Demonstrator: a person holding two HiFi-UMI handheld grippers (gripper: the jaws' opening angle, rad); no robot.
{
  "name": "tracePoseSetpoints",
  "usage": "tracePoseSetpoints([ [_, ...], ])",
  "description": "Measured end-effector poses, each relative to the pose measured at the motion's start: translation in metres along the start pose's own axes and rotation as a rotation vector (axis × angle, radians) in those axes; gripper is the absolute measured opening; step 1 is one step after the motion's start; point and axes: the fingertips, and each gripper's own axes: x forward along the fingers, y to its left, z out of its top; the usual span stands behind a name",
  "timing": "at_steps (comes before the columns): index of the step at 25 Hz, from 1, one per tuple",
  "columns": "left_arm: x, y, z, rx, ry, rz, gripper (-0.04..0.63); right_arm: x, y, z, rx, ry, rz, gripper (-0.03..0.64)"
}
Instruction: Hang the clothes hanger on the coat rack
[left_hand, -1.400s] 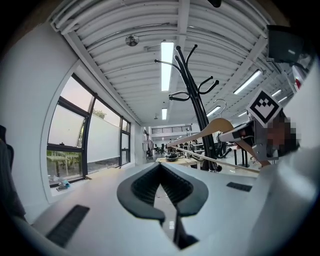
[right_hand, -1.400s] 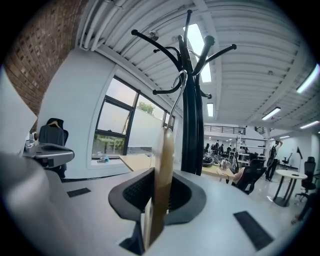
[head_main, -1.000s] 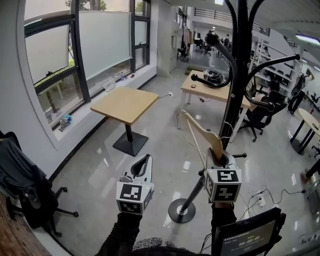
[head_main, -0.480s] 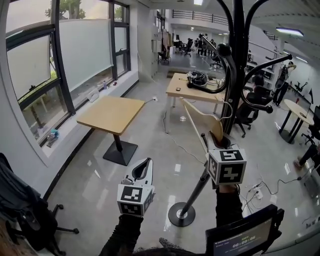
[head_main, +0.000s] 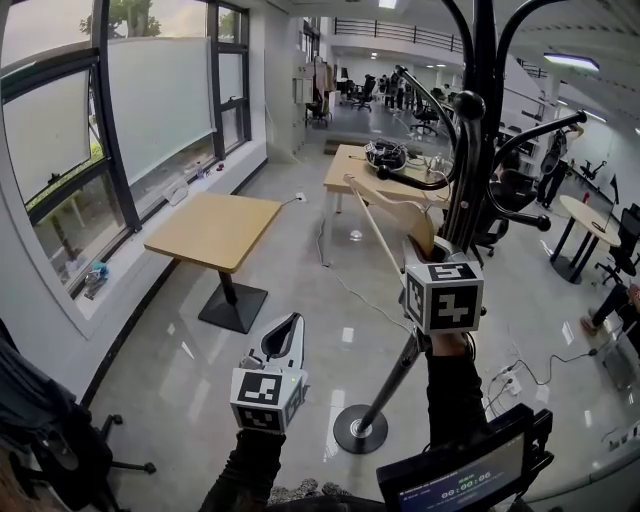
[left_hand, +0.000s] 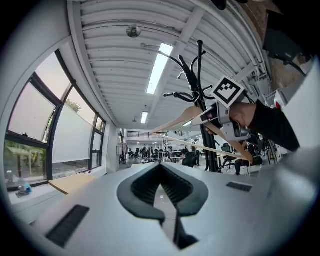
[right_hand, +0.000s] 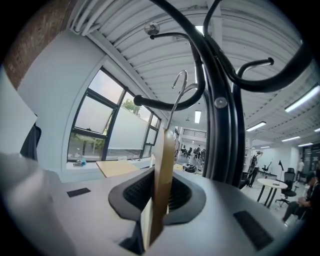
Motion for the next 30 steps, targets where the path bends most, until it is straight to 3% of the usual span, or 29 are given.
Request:
tracePoseSetpoints([
  [12,-0.002,0.017,-0.009,-0.015,0.01,0.039,0.006,0.031,0.007,-0.025,0.054,0.074,0.025,0.052],
  [21,0.003,0.009,-0.014,0.002,0.021,0.022,0.008,0.03,0.017,-0.017,0.028,0.008,0.071,0.055],
  [25,0.006,0.001,-0.016,-0.001,0.029,0.007,0.006,0.018,0.019,-0.004,0.067,-0.051,0.127,0.06],
  [30,0.008,-0.012,-0.02,-0.004,0.038,-0.018,0.007,-0.002,0.012,0.002,0.08,-0.083,0.127,0.072],
])
